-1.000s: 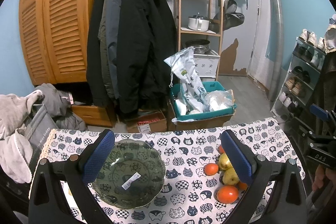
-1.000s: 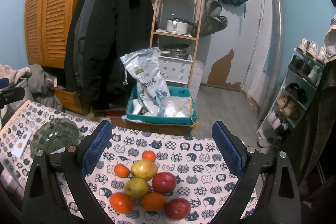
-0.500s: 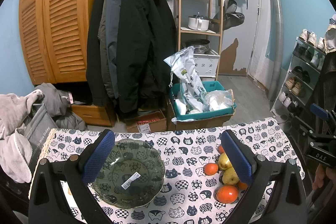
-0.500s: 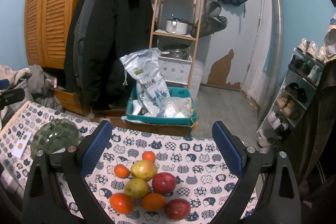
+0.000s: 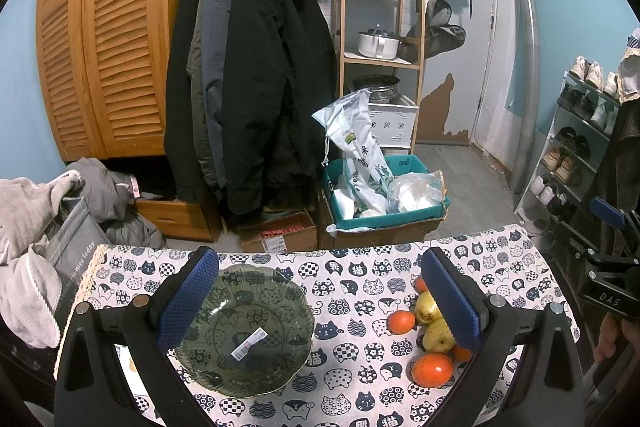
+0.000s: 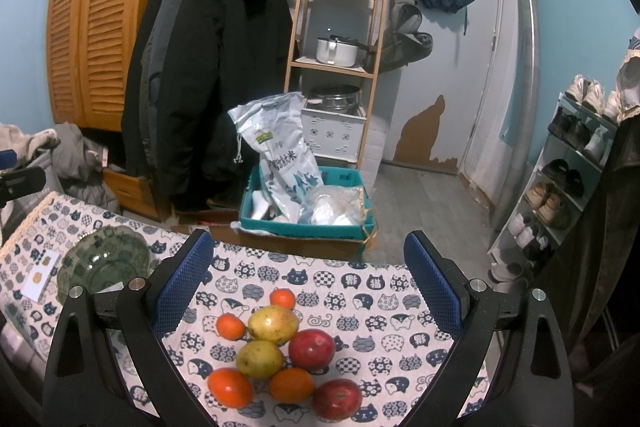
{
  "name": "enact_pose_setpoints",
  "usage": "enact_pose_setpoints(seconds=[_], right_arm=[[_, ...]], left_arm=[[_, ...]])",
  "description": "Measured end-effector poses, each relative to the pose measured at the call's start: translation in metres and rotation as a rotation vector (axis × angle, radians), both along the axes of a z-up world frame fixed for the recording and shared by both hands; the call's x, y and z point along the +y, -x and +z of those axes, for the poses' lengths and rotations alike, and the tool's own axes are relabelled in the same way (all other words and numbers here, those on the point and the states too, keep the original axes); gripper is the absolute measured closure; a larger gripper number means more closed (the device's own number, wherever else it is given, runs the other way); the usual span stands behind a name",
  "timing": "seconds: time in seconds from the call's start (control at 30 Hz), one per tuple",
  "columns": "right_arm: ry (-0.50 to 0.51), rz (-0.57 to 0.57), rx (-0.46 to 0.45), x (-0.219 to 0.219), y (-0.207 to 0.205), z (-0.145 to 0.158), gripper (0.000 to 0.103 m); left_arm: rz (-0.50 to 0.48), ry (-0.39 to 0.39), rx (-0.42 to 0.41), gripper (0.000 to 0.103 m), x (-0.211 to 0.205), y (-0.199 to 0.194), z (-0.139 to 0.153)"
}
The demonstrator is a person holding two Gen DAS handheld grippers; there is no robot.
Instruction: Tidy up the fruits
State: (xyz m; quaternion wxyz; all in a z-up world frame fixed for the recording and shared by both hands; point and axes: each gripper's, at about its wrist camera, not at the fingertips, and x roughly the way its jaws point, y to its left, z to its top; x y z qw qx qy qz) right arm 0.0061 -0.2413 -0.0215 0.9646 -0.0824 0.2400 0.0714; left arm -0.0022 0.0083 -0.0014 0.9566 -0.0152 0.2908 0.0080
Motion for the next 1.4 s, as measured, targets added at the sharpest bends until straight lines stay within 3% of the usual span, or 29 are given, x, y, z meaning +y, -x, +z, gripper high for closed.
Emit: enact_pose_setpoints(seconds=[0.97, 1.4], right_arm=[[-0.001, -0.010, 0.017, -0.009, -0.001, -0.004, 0.009], [0.001, -0.034, 0.150, -0.031, -0.011, -0.033, 0.009]], left_arm=[[-0.010, -0.001, 0.005, 0.001, -0.014, 0.004, -0.001], [-0.074, -0.017, 0.127, 0.001, -0.037, -0.018, -0.039]])
